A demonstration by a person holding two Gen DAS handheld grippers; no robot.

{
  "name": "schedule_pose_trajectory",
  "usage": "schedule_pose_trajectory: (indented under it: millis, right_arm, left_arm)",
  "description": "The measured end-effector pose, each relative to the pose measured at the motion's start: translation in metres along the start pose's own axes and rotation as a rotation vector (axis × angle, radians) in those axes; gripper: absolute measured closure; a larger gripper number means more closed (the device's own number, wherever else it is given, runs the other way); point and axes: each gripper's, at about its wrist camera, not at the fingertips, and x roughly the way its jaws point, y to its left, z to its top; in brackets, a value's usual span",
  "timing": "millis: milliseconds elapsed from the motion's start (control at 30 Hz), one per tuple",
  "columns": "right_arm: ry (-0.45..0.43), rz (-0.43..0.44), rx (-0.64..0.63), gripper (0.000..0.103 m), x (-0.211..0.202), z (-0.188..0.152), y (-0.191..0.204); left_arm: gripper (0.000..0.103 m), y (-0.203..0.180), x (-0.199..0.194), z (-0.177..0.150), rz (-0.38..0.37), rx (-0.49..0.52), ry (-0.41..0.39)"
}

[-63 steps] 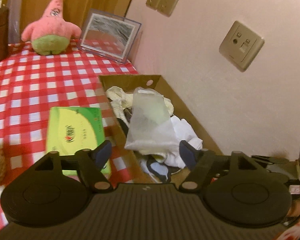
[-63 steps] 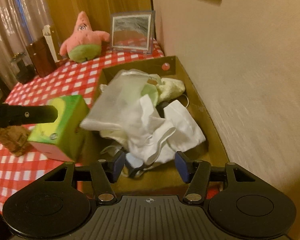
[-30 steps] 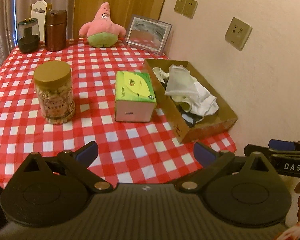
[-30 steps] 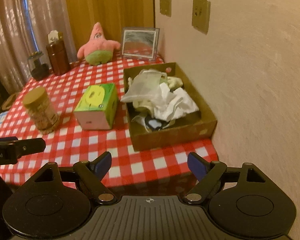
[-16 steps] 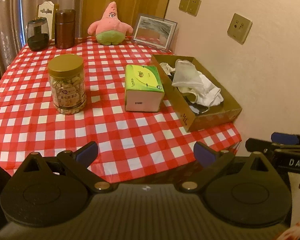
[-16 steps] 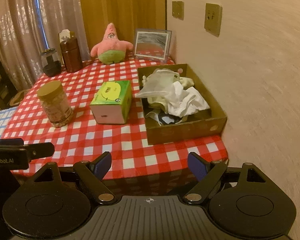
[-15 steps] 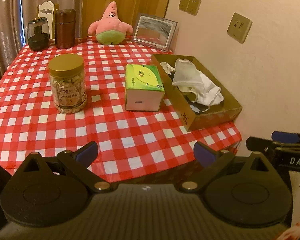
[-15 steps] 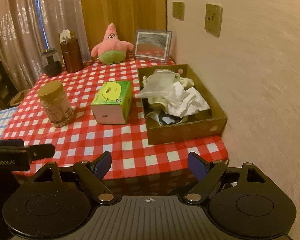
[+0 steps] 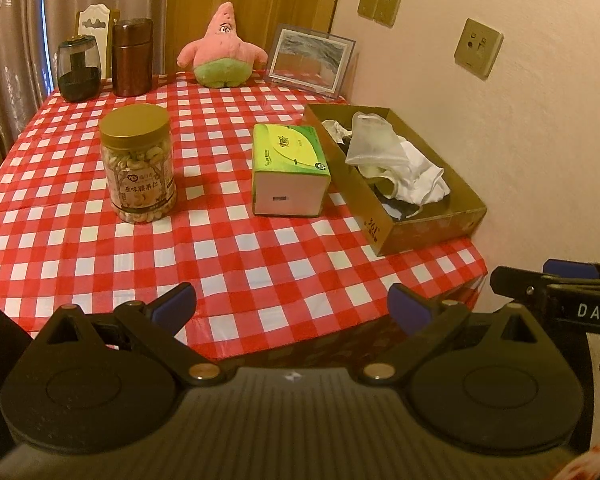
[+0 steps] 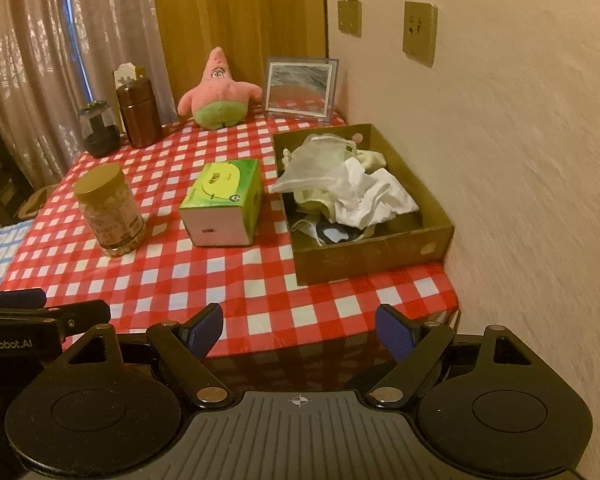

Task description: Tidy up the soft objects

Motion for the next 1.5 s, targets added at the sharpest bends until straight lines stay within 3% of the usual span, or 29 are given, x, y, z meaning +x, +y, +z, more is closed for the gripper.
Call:
schedule_pose_trajectory:
  millis: [1500]
  right_arm:
    - [0.014,-0.005,0.015,0.02,0.0032,-0.0053,-0.0001]
  left_arm:
    - [0.002,-0.0038,-0.0006,-0.0003,-0.009,0.011,-0.003]
